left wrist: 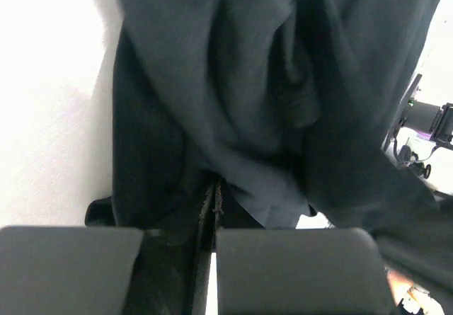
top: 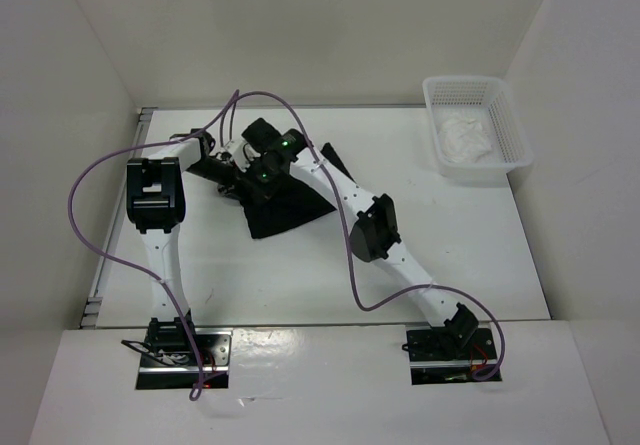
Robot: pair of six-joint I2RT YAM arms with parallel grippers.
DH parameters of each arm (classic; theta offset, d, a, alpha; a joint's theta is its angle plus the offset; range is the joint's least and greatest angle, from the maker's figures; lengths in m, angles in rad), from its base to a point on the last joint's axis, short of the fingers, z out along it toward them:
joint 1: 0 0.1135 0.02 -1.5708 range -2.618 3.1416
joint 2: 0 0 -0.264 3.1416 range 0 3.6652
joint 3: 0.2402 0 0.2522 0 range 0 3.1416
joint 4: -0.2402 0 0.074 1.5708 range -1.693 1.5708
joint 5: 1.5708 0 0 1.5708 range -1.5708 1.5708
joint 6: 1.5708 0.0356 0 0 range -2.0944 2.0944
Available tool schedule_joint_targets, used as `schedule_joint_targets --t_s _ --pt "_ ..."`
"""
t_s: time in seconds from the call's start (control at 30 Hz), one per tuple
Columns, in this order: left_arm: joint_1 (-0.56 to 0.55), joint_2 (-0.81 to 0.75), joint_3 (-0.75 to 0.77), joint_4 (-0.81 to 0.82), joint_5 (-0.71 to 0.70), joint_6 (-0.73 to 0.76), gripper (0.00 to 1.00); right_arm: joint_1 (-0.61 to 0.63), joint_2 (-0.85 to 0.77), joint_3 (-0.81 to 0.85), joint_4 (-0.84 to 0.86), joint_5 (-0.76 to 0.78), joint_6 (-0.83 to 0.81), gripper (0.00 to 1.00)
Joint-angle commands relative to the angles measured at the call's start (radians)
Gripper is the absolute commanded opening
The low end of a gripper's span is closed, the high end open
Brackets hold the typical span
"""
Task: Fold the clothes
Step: Fold the tank top
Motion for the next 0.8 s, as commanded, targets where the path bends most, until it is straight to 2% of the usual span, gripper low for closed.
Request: schedule_joint_targets --t_s 0.0,0.03,0.07,0.1,0.17,0.23,0.57,0.77 --pt "-0.008 0.019 -0.011 -0.007 -0.011 0.041 0.05 0.041 -0.002 0.064 0.033 0.022 0.014 0.25" --pt "-0.008 0.019 -0.011 -0.007 -0.011 0.041 0.05 0.041 -0.002 0.076 0.033 0.033 0.014 0.31" --pt "-0.008 0.019 -0.011 -0.007 -0.011 0.041 0.05 0.052 -0.002 0.076 0.024 0.044 0.014 0.41" --pt "-0.017 0.019 -0.011 -0.007 -0.011 0.041 0.05 0.052 -0.002 0.076 0.024 0.078 0.014 0.58" --pt "-0.018 0.019 -0.011 -0.007 -0.011 0.050 0.05 0.052 -0.002 0.085 0.033 0.119 0.027 0.68" --pt "-0.018 0.019 -0.011 -0.007 -0.011 0.050 0.05 0.052 -0.012 0.073 0.033 0.176 0.027 0.70" --pt "-0.008 0.001 -0.011 -0.016 -0.011 0.050 0.05 0.021 -0.133 -0.086 0.003 0.167 0.017 0.71" --pt "0.067 -0.067 0.033 -0.060 -0.044 0.050 0.05 -0.075 -0.237 -0.145 0.015 0.176 0.017 0.71"
